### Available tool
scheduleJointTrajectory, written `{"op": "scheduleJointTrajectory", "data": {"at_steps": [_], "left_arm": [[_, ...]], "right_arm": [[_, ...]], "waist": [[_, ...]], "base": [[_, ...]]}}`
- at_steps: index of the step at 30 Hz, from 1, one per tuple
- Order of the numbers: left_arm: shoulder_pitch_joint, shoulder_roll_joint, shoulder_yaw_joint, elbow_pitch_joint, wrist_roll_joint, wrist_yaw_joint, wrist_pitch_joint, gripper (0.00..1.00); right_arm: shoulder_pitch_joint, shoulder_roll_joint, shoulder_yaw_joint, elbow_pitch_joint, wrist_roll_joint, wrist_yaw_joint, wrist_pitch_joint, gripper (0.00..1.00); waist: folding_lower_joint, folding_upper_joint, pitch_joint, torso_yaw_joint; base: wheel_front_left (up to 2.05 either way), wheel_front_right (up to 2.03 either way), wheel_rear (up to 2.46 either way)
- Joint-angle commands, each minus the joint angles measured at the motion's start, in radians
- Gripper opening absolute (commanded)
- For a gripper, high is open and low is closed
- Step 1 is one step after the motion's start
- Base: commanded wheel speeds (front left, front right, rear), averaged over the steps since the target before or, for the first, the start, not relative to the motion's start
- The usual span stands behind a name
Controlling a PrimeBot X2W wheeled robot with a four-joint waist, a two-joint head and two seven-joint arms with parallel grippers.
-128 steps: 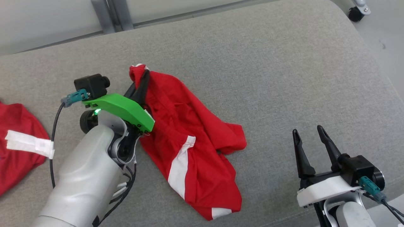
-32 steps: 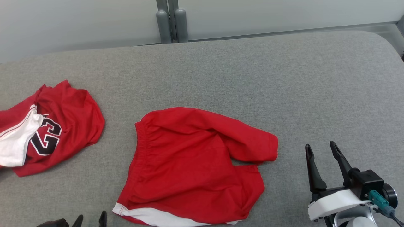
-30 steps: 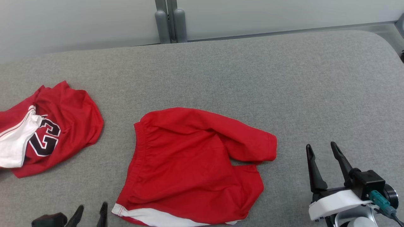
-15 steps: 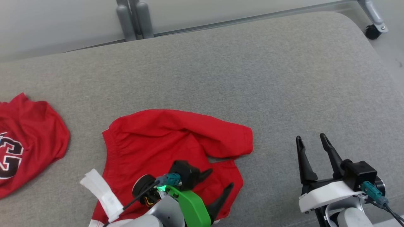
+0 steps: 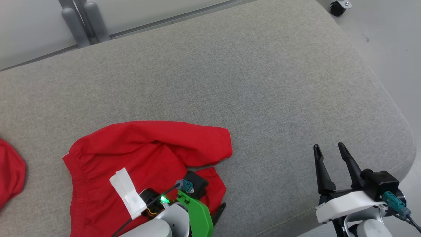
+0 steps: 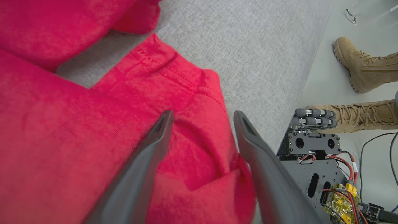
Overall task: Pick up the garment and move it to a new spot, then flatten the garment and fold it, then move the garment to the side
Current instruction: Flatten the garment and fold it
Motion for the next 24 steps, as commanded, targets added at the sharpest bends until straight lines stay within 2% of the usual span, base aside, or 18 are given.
{"op": "scheduleJointTrajectory", "data": {"at_steps": [1, 5, 10, 13, 14, 16, 18, 20, 21, 24], "left_arm": [[-0.008, 0.004, -0.001, 0.031, 0.006, 0.002, 0.002, 0.0], [0.02, -0.038, 0.064, 0.005, -0.089, -0.06, -0.057, 0.0], [0.0, -0.063, 0.152, -0.121, -0.192, -0.143, -0.114, 0.0], [0.001, -0.087, 0.183, -0.212, -0.304, -0.245, -0.106, 0.0], [-0.006, -0.084, 0.188, -0.234, -0.328, -0.265, -0.098, 0.0], [-0.02, -0.085, 0.207, -0.251, -0.392, -0.288, -0.09, 0.0], [-0.047, -0.082, 0.204, -0.232, -0.408, -0.299, -0.091, 0.0], [-0.074, -0.089, 0.204, -0.162, -0.378, -0.302, -0.12, 0.16], [-0.095, -0.094, 0.194, -0.108, -0.337, -0.303, -0.142, 0.35], [-0.133, -0.131, 0.145, 0.054, -0.236, -0.304, -0.208, 0.69]], "right_arm": [[-0.011, -0.001, 0.0, -0.001, 0.003, 0.0, 0.0, 1.0], [-0.011, -0.001, -0.006, -0.003, -0.006, 0.0, 0.0, 1.0], [0.005, -0.001, -0.009, -0.002, -0.018, 0.0, 0.0, 1.0], [-0.001, -0.001, 0.001, 0.003, -0.023, 0.0, 0.0, 1.0], [-0.006, -0.001, 0.005, 0.003, -0.023, 0.0, 0.0, 1.0], [-0.016, -0.001, 0.008, -0.001, -0.021, 0.0, 0.0, 1.0], [-0.021, 0.0, 0.011, -0.004, -0.017, 0.0, 0.0, 1.0], [-0.025, -0.001, 0.012, -0.006, -0.014, 0.0, 0.0, 1.0], [-0.028, -0.001, 0.009, -0.006, -0.011, 0.0, 0.0, 1.0], [-0.033, 0.0, 0.011, -0.006, -0.004, 0.0, 0.0, 1.0]], "waist": [[0.0, 0.0, 0.004, -0.009], [0.0, 0.0, -0.009, -0.006], [0.0, 0.0, -0.025, 0.0], [0.0, 0.0, -0.027, -0.011], [0.0, 0.0, -0.024, -0.016], [0.0, 0.0, -0.018, -0.027], [0.0, 0.0, -0.006, -0.041], [0.0, 0.0, 0.006, -0.055], [0.0, 0.0, 0.013, -0.062], [0.0, 0.0, 0.032, -0.082]], "base": [[0.0, 0.0, 0.0], [0.0, 0.0, 0.0], [0.0, 0.0, 0.0], [0.0, 0.0, 0.0], [0.0, 0.0, 0.0], [0.0, 0.0, 0.0], [0.0, 0.0, 0.0], [0.0, 0.0, 0.0], [0.0, 0.0, 0.0], [0.0, 0.0, 0.0]]}}
